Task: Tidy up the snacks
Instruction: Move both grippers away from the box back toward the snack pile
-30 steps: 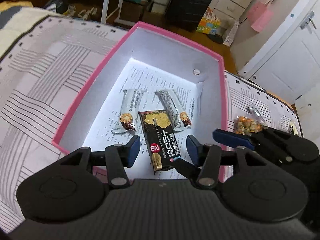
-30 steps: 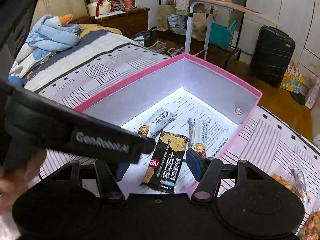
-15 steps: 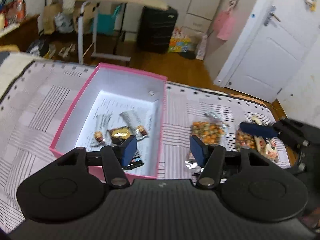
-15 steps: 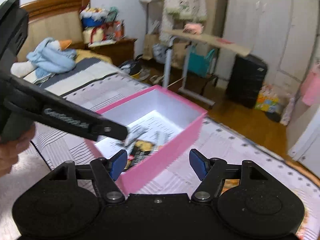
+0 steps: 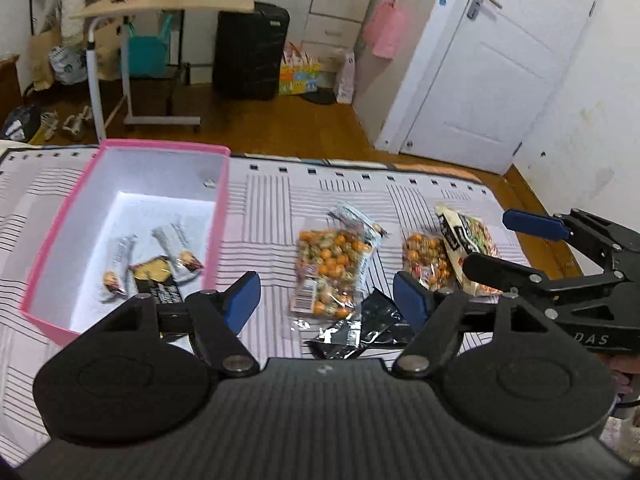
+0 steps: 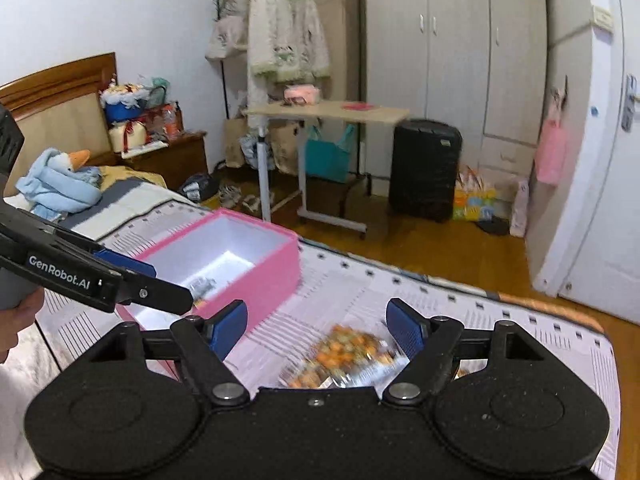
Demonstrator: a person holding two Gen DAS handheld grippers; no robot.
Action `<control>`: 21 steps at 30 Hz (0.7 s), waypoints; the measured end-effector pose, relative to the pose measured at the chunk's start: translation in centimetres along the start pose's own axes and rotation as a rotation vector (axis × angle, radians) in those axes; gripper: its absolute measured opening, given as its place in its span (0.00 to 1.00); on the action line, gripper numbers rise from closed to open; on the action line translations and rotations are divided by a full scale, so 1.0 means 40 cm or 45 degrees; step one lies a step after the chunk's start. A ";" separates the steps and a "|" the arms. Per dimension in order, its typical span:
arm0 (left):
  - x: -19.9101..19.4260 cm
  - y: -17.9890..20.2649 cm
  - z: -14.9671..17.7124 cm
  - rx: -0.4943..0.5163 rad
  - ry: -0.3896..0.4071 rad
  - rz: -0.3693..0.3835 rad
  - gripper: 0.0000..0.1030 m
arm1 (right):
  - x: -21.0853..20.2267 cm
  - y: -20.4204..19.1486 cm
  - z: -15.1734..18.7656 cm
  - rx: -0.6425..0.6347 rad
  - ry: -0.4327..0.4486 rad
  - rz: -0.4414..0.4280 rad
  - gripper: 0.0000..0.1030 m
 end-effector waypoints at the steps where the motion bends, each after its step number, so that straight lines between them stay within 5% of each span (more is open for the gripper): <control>1: 0.021 0.006 0.000 0.001 -0.018 0.000 0.70 | 0.013 0.012 0.009 0.008 -0.020 -0.001 0.78; 10: 0.194 0.046 0.050 0.064 -0.142 -0.005 0.70 | 0.133 0.083 0.120 -0.014 -0.186 -0.044 0.78; 21: 0.353 0.062 0.143 0.261 -0.299 0.028 0.65 | 0.247 0.123 0.229 -0.254 -0.371 -0.106 0.78</control>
Point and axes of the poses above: each gripper's, at about its wrist camera, not at the fingertips, and x roughly the way its jaws point, y to its right, z to its underside, the point moved 3 cm from there along x, roughly the way its jaws point, and after that the axes turned 10 degrees about -y, right-handed, at the moved point
